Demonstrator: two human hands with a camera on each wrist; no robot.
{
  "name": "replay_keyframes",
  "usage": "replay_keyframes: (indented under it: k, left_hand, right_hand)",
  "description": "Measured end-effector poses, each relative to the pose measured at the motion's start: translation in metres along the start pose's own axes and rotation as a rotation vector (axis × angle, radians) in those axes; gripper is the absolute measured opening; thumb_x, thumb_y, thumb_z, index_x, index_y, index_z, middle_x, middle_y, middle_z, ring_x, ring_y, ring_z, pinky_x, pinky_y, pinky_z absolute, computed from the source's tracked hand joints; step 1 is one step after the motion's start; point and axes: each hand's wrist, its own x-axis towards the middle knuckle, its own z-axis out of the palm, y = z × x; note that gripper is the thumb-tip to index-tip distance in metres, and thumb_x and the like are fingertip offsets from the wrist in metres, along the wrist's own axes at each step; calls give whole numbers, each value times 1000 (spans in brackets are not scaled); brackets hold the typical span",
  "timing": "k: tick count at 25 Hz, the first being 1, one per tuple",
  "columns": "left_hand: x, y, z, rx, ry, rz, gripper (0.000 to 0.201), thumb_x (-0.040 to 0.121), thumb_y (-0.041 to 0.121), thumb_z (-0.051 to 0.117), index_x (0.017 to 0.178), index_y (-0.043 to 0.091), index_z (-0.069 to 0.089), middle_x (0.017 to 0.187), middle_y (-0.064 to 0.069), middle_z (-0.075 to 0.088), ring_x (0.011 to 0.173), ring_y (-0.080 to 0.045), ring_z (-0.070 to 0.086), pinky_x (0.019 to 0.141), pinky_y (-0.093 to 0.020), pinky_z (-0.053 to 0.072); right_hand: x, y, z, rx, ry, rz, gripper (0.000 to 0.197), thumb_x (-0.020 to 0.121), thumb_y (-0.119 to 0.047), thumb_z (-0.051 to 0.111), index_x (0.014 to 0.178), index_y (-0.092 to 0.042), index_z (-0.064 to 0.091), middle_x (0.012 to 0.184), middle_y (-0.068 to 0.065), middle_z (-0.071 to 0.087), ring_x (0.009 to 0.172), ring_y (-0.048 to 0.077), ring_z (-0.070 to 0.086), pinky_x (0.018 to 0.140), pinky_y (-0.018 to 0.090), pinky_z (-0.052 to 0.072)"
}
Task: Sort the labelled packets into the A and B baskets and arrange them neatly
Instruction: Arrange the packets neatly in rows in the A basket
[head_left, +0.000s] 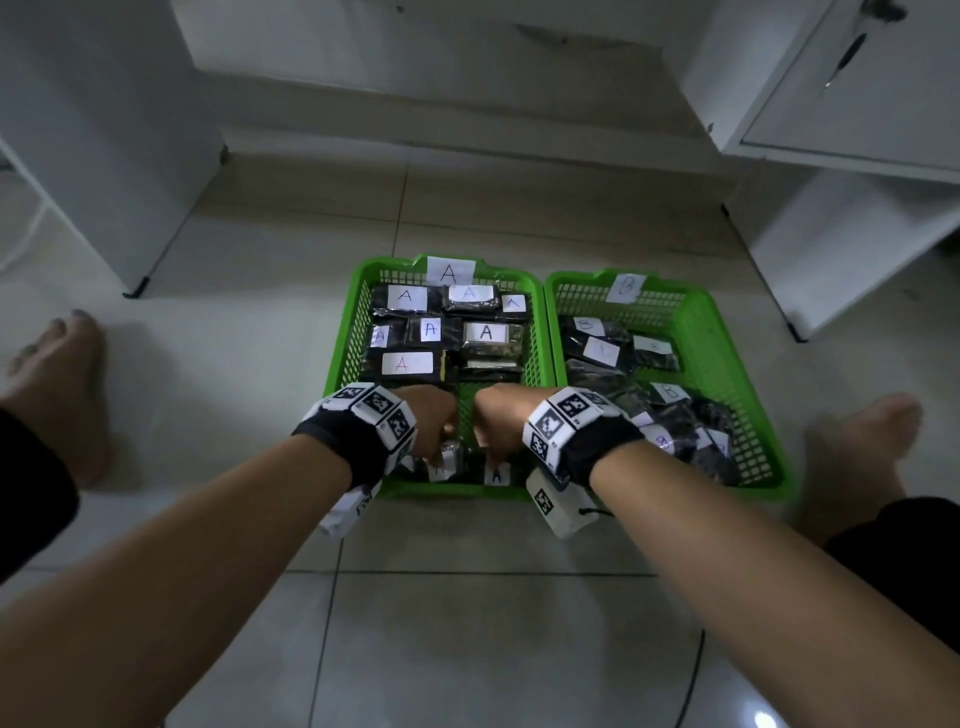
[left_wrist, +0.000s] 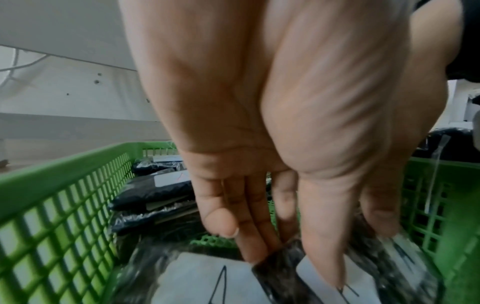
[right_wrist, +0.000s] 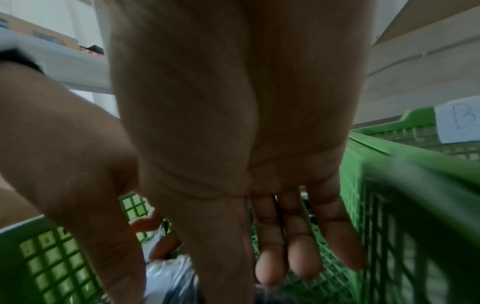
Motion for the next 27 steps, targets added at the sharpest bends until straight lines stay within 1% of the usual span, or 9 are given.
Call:
replay_keyframes:
  k: [4,8,10,12,15,17,19,24,27]
  left_hand:
    - [-4,-7,1,-118,36,24,29,80,26,78,108,18,71,106,2,69,99,-16,63,83,-26,49]
    - [-12,-27,-14,-418,57,68,11,82,34,76,88,30,67,87,17,64,82,-4,59,71,-22,43]
    - [-19,-42,-26,-529,109,70,7,89,31,68,96,29,66,87,13,64,79,-5,59,69,-21,44]
    - [-23,-63,-37,-542,261,43,17,96,25,58,111,24,65,98,8,64,86,-8,60,70,-20,43]
    - [-16,-94,-51,-422,538,-75,24,99,21,52,119,25,65,103,4,66,85,-13,64,73,-20,47]
    - [-3,-107,-56,-270,620,-155,23,99,25,53,115,33,67,97,14,64,89,-13,59,89,-29,36]
    - [11,-114,-57,-149,659,-199,18,97,29,54,108,37,66,91,22,60,94,-12,55,92,-33,25]
    - [28,-128,-46,-57,711,-202,13,93,27,57,100,31,67,104,14,64,104,-15,57,94,-34,29]
    - [25,-124,-49,-12,765,-188,16,87,28,65,101,32,69,115,13,63,107,-13,57,100,-35,27]
  right_hand:
    - [-3,15,-16,165,30,17,19,93,-13,66,109,-6,72,106,8,69,81,18,58,66,28,46]
    - [-6,39,-42,464,227,55,28,101,-7,48,121,-2,67,95,4,59,71,11,51,60,17,43]
    - [-4,47,-48,545,309,42,28,100,-20,54,115,-1,69,98,8,63,80,19,56,74,27,47]
    - [0,51,-49,700,335,77,33,90,-35,64,110,-8,67,105,10,66,92,25,61,84,39,50]
    - [5,47,-49,684,317,118,51,85,-40,71,124,-18,46,110,0,58,99,18,59,74,34,48]
    - [11,41,-47,680,347,106,65,84,-38,77,129,-17,36,112,-3,54,101,16,57,74,31,46]
    - [19,36,-46,671,398,105,70,81,-37,81,131,-15,39,117,0,54,103,19,58,81,34,49]
    - [44,29,-51,440,631,68,63,67,-45,89,116,-20,61,111,-5,53,100,15,51,79,27,38]
    - [58,19,-57,400,724,46,54,67,-29,91,114,-20,66,109,-5,59,104,16,54,80,24,37]
